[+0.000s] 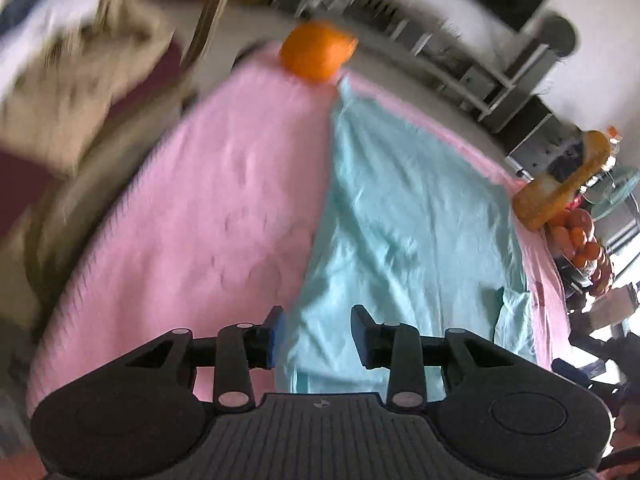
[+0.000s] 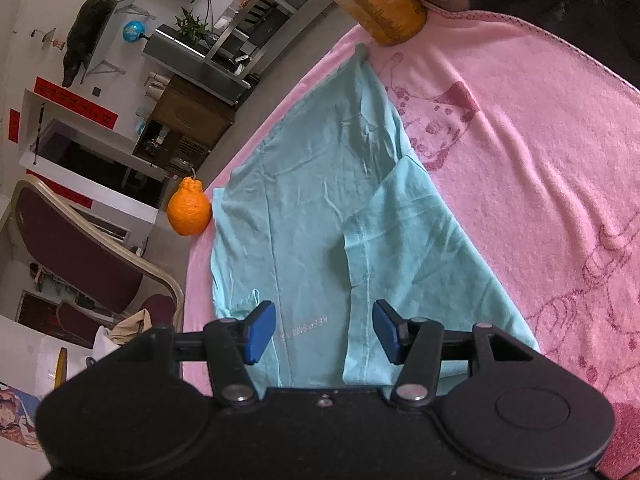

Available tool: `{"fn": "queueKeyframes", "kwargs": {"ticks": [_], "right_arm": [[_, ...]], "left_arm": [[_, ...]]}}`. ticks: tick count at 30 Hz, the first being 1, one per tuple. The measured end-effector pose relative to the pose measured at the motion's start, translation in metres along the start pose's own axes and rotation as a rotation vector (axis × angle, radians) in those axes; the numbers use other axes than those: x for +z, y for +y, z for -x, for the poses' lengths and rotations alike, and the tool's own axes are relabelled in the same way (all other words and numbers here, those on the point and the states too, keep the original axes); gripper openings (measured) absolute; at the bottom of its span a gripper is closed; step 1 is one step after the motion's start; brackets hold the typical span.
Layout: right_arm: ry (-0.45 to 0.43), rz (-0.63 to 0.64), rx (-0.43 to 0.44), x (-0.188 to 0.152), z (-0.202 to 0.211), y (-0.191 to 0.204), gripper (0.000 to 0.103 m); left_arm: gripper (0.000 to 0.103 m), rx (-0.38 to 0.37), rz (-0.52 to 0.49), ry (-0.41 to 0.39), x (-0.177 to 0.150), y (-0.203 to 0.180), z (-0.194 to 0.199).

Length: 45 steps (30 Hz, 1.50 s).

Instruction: Fold clothes

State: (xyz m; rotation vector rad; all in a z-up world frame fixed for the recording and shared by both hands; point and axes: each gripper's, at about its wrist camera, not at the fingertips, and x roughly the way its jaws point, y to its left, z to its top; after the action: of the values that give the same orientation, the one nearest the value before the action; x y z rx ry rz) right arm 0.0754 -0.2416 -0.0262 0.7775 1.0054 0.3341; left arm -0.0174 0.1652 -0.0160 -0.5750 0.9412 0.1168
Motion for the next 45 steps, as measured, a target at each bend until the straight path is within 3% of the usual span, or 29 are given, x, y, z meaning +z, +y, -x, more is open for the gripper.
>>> {"fn": "queueKeyframes", "kwargs": {"ticks": [4,6,8,11,14,19,24,27,28,32,36,39,42,43,45], "right_arm": [[0.010,0.012,-0.006,-0.001,-0.002,0.000,0.052],[0.013,0.015,-0.006,-0.002,-0.002,0.000,0.052],[0.013,0.015,-0.008,-0.002,-0.002,0.000,0.052],[0.018,0.021,-0.012,-0.002,-0.002,0.000,0.052],[0.025,0.038,-0.035,-0.003,-0.004,0.002,0.052],[0.014,0.057,-0.067,-0.002,0.000,-0.001,0.052],[-0.042,0.077,-0.147,0.005,0.010,-0.010,0.050],[-0.094,0.080,-0.256,0.011,0.004,-0.018,0.009],[-0.093,0.064,-0.259,0.015,-0.002,-0.021,0.009],[-0.063,-0.017,-0.264,0.026,-0.027,-0.037,0.010],[-0.044,-0.103,-0.252,0.026,-0.029,-0.054,0.006],[-0.024,-0.103,-0.271,0.019,-0.018,-0.058,0.005],[-0.004,-0.068,-0.337,0.008,-0.001,-0.058,0.010],[-0.017,-0.044,-0.365,0.005,0.006,-0.056,0.016],[-0.046,0.006,-0.420,0.000,0.020,-0.052,0.016]], "left_arm": [[0.029,0.012,0.030,0.051,-0.005,0.003,-0.007],[0.008,0.011,0.047,0.062,-0.009,0.008,-0.008],[0.003,0.049,0.065,0.054,-0.009,0.012,-0.010],[0.003,0.150,0.050,0.046,-0.012,0.015,-0.010],[0.011,0.213,0.004,0.046,-0.014,0.012,-0.009],[0.009,0.386,-0.097,-0.008,-0.017,0.002,-0.005],[0.009,0.199,-0.129,-0.111,-0.011,-0.014,0.004],[0.010,0.126,-0.161,-0.097,-0.001,-0.037,-0.018],[0.010,0.107,-0.165,-0.089,0.003,-0.043,-0.028],[0.010,0.176,-0.107,-0.041,0.010,-0.044,-0.058],[0.015,0.182,-0.047,-0.035,0.009,-0.029,-0.053],[0.015,0.194,-0.033,-0.025,0.003,-0.017,-0.041],[0.014,0.310,-0.065,-0.018,-0.005,-0.009,-0.028],[0.011,0.323,-0.066,-0.017,-0.007,-0.006,-0.023],[0.011,0.315,-0.081,-0.034,-0.014,-0.005,-0.010]]}}
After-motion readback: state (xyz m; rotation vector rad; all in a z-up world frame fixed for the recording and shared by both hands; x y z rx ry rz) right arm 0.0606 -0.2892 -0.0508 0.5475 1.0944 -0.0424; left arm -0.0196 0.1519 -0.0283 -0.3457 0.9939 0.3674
